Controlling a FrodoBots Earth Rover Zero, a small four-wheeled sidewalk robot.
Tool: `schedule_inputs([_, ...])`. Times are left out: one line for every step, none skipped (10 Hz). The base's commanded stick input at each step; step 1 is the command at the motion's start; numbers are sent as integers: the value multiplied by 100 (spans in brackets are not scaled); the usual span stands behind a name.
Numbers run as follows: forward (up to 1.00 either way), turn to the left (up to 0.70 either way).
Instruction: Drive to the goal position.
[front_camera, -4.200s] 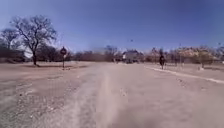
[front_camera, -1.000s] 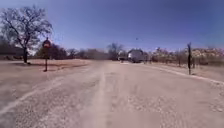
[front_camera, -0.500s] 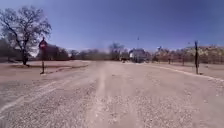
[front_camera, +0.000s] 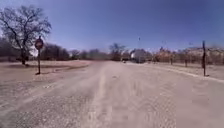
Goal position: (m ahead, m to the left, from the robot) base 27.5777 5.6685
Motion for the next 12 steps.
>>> schedule_inputs([100, 0])
schedule_inputs([100, 0])
schedule_inputs([100, 0])
schedule_inputs([100, 0])
schedule_inputs([100, 0])
schedule_inputs([100, 0])
schedule_inputs([100, 0])
schedule_inputs([100, 0])
schedule_inputs([100, 0])
schedule_inputs([100, 0])
schedule_inputs([100, 0])
schedule_inputs([100, 0])
